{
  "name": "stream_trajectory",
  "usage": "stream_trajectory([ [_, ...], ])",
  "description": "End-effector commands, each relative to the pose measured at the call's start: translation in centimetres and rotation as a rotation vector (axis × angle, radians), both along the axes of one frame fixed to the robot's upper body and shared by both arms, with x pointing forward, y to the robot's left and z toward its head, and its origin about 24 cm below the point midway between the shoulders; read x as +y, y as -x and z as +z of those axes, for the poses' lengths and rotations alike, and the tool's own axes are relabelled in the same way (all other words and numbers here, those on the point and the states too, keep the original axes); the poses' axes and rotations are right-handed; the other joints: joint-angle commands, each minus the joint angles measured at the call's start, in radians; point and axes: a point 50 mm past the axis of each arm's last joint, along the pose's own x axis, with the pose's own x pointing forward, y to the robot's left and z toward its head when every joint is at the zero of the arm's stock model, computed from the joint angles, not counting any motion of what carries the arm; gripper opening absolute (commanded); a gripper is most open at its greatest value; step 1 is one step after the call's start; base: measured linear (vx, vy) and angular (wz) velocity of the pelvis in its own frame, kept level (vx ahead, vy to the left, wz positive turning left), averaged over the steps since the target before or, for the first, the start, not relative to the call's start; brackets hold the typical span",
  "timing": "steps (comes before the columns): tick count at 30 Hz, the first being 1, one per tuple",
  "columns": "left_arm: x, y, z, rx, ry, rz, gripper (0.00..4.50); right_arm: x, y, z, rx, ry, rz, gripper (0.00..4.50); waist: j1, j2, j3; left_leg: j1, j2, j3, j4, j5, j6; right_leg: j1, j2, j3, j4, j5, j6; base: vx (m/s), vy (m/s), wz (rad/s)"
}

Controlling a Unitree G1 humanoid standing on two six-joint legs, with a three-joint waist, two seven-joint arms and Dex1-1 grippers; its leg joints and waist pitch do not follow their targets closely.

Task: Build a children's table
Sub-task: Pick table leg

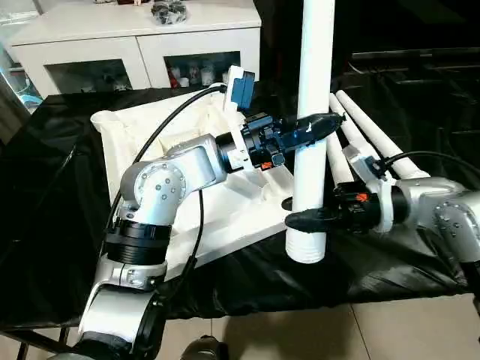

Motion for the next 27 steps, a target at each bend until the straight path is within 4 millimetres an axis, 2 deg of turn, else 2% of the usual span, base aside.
stream_trajectory([
  [1, -0.54, 0.36, 1.13, -0.043, 0.012, -0.049, 1.79, -0.12, -0.35, 0.03, -0.018, 0.025, -0.024, 2.64, -0.004, -0.033, -0.077, 0.043, 0.068, -0.031, -0.068, -0.167, 0.032, 0.033, -0.079, 0.045, -0.086, -0.193, -0.220, 0.000, 0.000, 0.00],
  [8, -0.50, 0.42, 1.07, -0.047, 0.007, -0.059, 1.79, -0.26, -0.27, 0.05, 0.000, 0.014, -0.014, 2.64, -0.004, -0.033, -0.077, 0.042, 0.067, -0.031, -0.068, -0.171, 0.033, 0.033, -0.078, 0.044, -0.087, -0.190, -0.221, 0.000, 0.000, 0.00],
  [14, -0.55, 0.47, 1.13, -0.052, 0.007, -0.066, 1.79, -0.14, -0.02, -0.05, 0.024, 0.003, 0.008, 2.07, -0.003, -0.031, -0.076, 0.042, 0.068, -0.032, -0.069, -0.177, 0.031, 0.033, -0.079, 0.045, -0.086, -0.194, -0.222, 0.000, 0.000, 0.00],
  [22, -0.50, 0.48, 1.15, -0.070, -0.008, -0.064, 1.79, -0.18, 0.04, -0.33, 0.027, -0.001, 0.006, 1.89, -0.004, -0.029, -0.076, 0.042, 0.067, -0.032, -0.070, -0.183, 0.026, 0.033, -0.079, 0.045, -0.088, -0.198, -0.220, 0.000, 0.000, 0.00],
  [24, -0.47, 0.07, 1.09, -0.044, -0.013, -0.030, 2.35, -0.25, -0.05, -0.34, 0.015, -0.005, -0.013, 1.89, -0.004, -0.030, -0.076, 0.043, 0.068, -0.032, -0.070, -0.185, 0.024, 0.033, -0.079, 0.045, -0.087, -0.195, -0.222, 0.000, 0.000, 0.00],
  [26, -0.43, -0.01, 1.05, -0.036, -0.015, -0.025, 2.49, -0.27, -0.07, -0.37, 0.013, -0.005, -0.019, 1.89, -0.003, -0.029, -0.076, 0.042, 0.068, -0.033, -0.070, -0.186, 0.024, 0.033, -0.079, 0.045, -0.087, -0.197, -0.222, 0.000, 0.000, 0.00],
  [27, -0.19, -0.18, 1.33, -0.041, 0.006, -0.016, 2.52, -0.35, -0.29, -0.49, -0.015, 0.004, -0.056, 1.89, -0.002, -0.024, -0.076, 0.044, 0.068, -0.033, -0.071, -0.187, 0.021, 0.030, -0.080, 0.046, -0.089, -0.200, -0.220, 0.000, 0.000, 0.00],
])
